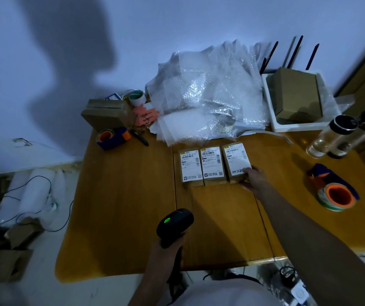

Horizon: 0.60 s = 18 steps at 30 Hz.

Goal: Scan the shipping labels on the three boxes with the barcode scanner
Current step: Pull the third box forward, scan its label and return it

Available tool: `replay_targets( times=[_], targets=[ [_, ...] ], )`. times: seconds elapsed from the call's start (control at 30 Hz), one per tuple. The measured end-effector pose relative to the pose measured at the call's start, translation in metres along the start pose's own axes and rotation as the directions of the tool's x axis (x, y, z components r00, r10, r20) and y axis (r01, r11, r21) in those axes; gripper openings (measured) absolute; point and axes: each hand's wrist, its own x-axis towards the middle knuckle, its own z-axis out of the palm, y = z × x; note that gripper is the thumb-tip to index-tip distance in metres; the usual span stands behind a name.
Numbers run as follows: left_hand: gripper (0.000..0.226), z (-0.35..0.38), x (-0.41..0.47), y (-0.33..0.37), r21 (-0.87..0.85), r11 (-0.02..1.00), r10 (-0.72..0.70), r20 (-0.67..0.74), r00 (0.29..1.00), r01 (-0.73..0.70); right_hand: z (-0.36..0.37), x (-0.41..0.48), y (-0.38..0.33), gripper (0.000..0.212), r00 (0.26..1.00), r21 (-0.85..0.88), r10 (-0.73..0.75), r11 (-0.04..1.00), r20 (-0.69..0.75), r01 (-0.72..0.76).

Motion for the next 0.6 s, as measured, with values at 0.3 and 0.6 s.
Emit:
replay_targets(
  times=[0.3, 0.6],
  targets=[
    [0.019, 0.061, 0.003, -0.003, -0.046, 0.993, -0.110, 0.038, 0.993, 0.112, 0.006, -0.005, 0.003, 0.051, 0.999, 0.016, -0.009, 1.000, 0.047, 0.008],
    [0.013, 0.059, 0.002, -0.002, -0.077, 0.990, -0.116, 0.006, 0.993, 0.116, 0.008, -0.006, 0.002, 0.050, 0.999, -0.068, -0.035, 0.997, 0.023, 0.037]
  ],
)
